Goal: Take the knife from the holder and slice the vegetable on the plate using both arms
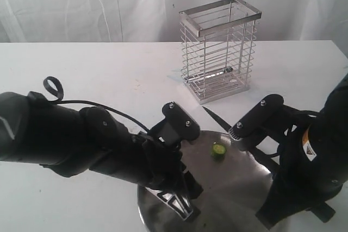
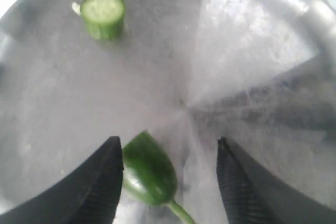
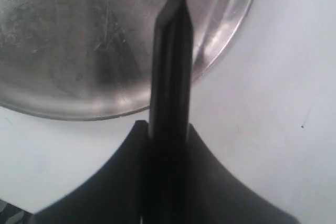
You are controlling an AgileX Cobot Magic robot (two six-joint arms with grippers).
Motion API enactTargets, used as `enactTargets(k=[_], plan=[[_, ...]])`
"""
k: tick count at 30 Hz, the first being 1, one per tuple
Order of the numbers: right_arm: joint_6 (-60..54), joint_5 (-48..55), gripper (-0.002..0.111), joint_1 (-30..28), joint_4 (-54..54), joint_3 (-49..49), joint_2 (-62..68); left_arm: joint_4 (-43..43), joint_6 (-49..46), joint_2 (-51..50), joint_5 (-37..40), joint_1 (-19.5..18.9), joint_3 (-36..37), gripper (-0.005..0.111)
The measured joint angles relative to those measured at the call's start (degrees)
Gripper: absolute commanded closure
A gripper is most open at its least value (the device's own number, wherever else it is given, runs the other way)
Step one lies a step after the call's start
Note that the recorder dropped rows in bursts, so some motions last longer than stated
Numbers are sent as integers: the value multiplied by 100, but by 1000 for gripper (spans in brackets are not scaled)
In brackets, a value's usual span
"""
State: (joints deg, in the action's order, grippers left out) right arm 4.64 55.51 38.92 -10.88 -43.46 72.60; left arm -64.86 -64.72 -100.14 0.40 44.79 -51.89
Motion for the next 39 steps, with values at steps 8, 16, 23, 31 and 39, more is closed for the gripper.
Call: enactTargets(k=[8, 16, 23, 31, 39], plan=[[-883, 234, 108, 0, 48, 0, 0, 57, 0, 674, -246, 0, 720, 49], [-1306, 92, 108, 13, 324, 0, 85, -43, 0, 1760, -830, 0, 1461, 49], [-1493, -264, 108, 457, 333, 0, 533, -490, 0, 2288, -912, 0, 1537, 49], [-1637, -464, 108, 563, 102, 0, 847, -780, 0, 2310, -915, 0, 1537, 49], [-2103, -557, 108, 563, 100, 0, 898, -851, 0, 2310, -915, 0, 1537, 49]])
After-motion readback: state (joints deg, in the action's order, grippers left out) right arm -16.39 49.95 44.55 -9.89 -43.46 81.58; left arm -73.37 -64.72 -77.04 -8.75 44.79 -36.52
